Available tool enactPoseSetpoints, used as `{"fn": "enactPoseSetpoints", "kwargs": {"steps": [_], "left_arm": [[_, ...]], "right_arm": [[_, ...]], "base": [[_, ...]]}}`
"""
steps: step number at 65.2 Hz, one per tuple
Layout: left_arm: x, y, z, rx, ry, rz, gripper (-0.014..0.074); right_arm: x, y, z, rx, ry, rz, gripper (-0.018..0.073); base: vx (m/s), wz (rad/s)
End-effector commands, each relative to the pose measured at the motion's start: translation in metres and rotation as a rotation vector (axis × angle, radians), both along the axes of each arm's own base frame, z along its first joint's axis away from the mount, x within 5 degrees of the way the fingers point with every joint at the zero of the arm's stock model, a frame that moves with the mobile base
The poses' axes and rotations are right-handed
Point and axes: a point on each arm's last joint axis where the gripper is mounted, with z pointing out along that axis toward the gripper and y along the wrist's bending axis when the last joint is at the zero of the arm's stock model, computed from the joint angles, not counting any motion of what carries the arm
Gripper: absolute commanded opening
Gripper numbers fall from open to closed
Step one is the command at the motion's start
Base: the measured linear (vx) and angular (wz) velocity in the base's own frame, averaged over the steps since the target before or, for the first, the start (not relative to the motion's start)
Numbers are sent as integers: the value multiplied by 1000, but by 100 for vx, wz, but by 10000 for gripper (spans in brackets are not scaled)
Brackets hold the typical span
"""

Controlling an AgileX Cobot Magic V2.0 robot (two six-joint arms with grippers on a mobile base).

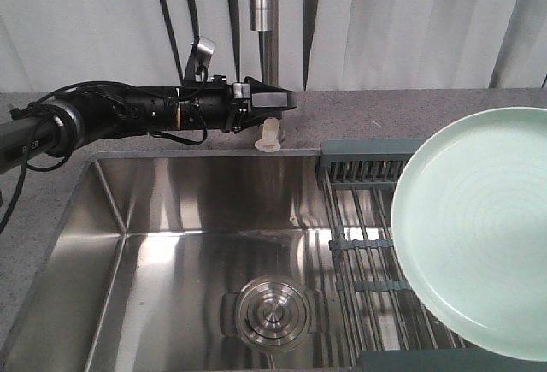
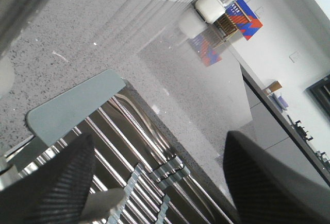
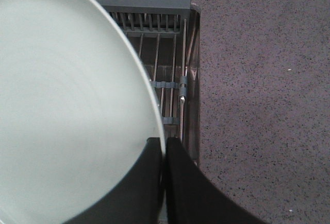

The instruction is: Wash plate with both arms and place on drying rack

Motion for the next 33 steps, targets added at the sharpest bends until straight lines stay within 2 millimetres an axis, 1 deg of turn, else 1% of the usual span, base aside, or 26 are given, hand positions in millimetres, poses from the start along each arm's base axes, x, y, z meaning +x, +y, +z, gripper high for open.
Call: {"fn": "enactPoseSetpoints", "kwargs": {"steps": [1,8,17,26,33], "left_arm": [[-14,-4,49,-117,-68,-69,503],[-7,3,52,-159,-57,-7,503],[3,19,55,-198,-46,78,503],[11,42,57,-213,-50,126,498],[12,61,59,-232,-61,120,461]], "right_arm": [[3,-1,12,-3,-89,-11,-6],[3,-1,12,-3,-89,-11,-6],[3,-1,12,-3,-89,-11,-6],[3,-1,12,-4,-92,-12,-6],[3,-1,12,-4,-94,-13,-6]], "base": [[0,0],[0,0],[0,0],[0,0],[0,0]]}}
